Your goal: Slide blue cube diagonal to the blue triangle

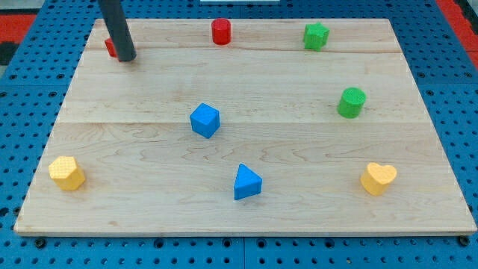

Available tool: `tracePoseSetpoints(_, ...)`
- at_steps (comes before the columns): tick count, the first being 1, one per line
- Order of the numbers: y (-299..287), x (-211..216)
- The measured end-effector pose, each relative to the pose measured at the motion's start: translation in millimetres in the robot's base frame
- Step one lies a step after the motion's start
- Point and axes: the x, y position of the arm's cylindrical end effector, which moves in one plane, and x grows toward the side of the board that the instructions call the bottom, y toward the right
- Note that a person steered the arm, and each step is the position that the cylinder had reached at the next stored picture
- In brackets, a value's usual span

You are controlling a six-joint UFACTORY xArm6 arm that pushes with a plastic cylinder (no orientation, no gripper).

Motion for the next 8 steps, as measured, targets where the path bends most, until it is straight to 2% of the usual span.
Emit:
tracePoseSetpoints(1, 13.2, 23.9)
tracePoseSetpoints(2, -24.8, 20.2)
tracePoseSetpoints(3, -18.1, -18.2)
tracePoseSetpoints(4, 1.5, -36.7)
tracePoseSetpoints(6, 15.8, -26.6)
tracePoseSetpoints(8, 68.9, -19.3)
